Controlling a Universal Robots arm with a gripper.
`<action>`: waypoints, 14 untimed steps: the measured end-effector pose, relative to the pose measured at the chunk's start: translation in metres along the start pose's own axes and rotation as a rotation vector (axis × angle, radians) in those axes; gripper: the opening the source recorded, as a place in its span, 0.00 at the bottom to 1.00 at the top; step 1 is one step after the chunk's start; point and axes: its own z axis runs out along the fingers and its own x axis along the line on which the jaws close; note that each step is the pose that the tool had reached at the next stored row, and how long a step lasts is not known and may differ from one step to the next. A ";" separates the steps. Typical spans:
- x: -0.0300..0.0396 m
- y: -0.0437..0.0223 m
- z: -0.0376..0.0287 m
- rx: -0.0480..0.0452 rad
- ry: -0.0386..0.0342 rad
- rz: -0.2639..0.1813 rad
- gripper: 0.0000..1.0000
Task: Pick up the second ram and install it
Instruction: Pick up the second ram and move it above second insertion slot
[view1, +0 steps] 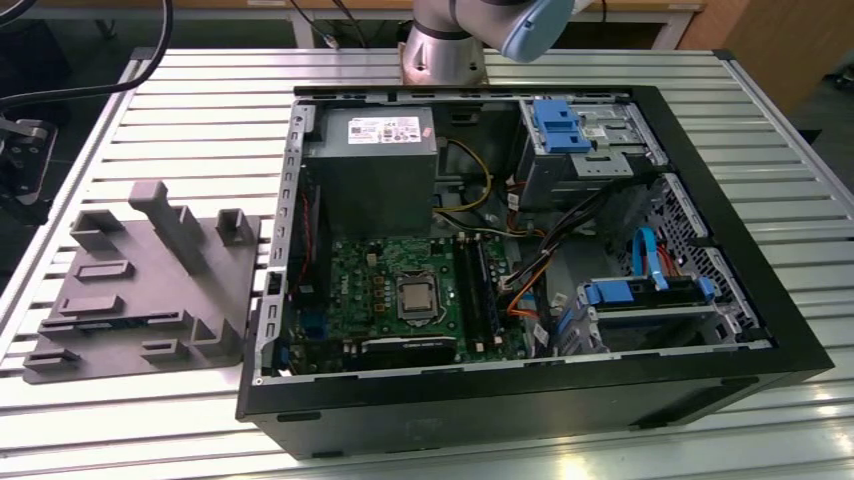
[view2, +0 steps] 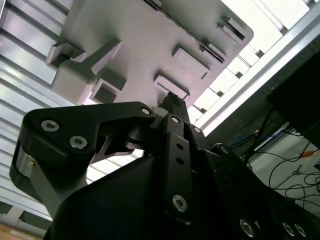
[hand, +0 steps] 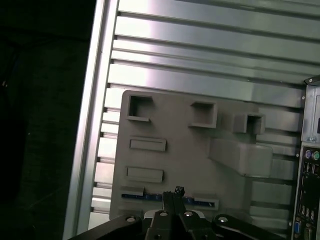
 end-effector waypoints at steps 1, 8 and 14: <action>0.0000 0.0000 0.0000 -0.0001 0.0002 -0.005 0.11; 0.0001 0.0000 0.0001 -0.0009 0.0018 -0.042 0.11; 0.0001 0.0000 0.0001 -0.0017 0.0033 -0.075 0.11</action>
